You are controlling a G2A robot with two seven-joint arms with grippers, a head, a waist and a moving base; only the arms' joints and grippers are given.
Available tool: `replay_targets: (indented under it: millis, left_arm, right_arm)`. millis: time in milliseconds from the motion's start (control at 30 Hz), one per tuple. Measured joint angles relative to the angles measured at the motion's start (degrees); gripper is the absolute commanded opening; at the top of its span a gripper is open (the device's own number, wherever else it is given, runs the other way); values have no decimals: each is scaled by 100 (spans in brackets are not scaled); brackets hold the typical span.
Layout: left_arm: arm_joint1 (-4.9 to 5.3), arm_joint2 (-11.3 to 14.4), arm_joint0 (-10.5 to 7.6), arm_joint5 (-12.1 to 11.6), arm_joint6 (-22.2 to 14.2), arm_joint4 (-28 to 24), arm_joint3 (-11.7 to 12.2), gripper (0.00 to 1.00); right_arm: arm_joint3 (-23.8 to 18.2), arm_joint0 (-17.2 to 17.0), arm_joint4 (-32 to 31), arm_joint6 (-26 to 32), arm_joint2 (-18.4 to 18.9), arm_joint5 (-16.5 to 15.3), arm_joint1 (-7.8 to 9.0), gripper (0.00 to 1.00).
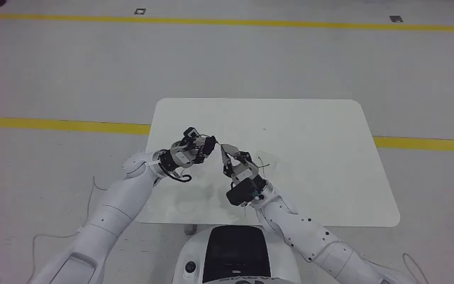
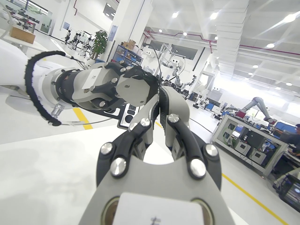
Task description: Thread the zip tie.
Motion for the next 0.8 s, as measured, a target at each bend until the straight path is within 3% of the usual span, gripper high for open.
replay_targets:
  millis: [800]
  left_arm:
    - [0, 0, 0, 0, 0, 0, 0, 0]
  right_arm:
    - [65, -104, 0, 89, 131, 0, 47, 0]
